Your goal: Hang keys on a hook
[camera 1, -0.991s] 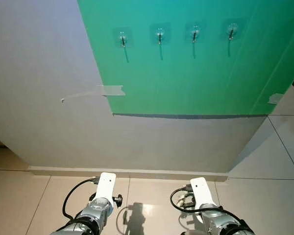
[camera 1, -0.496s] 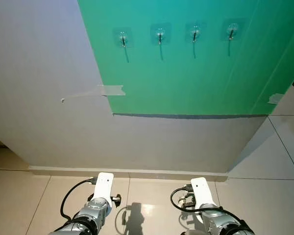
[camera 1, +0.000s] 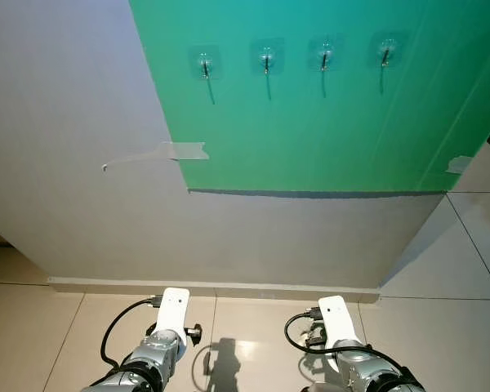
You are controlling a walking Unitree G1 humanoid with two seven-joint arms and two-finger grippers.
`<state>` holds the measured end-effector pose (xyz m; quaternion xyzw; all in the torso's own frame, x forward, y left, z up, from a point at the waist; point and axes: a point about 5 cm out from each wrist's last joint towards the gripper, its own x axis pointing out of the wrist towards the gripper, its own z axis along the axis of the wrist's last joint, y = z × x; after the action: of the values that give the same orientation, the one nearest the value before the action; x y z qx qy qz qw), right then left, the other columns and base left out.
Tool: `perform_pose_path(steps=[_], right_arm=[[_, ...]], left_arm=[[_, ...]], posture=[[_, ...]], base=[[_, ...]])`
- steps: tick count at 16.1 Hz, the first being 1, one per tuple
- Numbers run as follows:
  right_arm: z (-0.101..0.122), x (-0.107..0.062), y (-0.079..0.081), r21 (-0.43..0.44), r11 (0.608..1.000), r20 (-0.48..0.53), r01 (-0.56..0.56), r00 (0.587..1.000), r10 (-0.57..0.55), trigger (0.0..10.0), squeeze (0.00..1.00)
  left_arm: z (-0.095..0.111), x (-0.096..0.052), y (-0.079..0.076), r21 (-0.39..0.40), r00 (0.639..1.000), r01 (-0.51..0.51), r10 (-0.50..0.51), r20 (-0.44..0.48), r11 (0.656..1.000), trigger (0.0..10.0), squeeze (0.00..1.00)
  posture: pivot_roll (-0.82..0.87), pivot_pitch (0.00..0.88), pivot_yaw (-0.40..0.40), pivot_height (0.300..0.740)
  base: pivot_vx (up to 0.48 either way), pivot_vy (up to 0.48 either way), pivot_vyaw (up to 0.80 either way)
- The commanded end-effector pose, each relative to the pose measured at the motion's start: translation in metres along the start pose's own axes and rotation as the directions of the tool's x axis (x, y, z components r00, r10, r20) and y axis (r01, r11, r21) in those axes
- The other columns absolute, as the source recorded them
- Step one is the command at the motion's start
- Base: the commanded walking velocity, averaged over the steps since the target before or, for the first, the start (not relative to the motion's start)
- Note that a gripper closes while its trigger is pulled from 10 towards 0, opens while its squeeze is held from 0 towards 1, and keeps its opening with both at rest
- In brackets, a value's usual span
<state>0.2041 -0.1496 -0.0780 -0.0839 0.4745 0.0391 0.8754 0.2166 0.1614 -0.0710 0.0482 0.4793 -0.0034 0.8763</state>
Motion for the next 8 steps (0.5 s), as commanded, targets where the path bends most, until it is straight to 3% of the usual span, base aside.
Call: perform_pose_path(steps=[1, 8], right_arm=[[0.0048, 0.0004, 0.0002, -0.005, 1.000, 0.008, -0.002, 1.000, 0.002, 0.0, 0.00], [0.0058, 0.0005, -0.0035, -0.002, 1.000, 0.011, 0.001, 1.000, -0.001, 0.0, 0.00]], left_arm=[[-0.0023, -0.0001, 0.0032, -0.009, 1.000, -0.008, 0.008, -0.008, 1.000, 10.0, 0.00], [-0.0010, 0.0000, -0.0001, -0.007, 1.000, -0.003, 0.003, -0.005, 1.000, 10.0, 0.00]], posture=[[-0.17, 0.000, 0.079, 0.740], [-0.17, 0.000, 0.080, 0.740]], base=[[0.000, 0.000, 0.00], [0.000, 0.000, 0.00]])
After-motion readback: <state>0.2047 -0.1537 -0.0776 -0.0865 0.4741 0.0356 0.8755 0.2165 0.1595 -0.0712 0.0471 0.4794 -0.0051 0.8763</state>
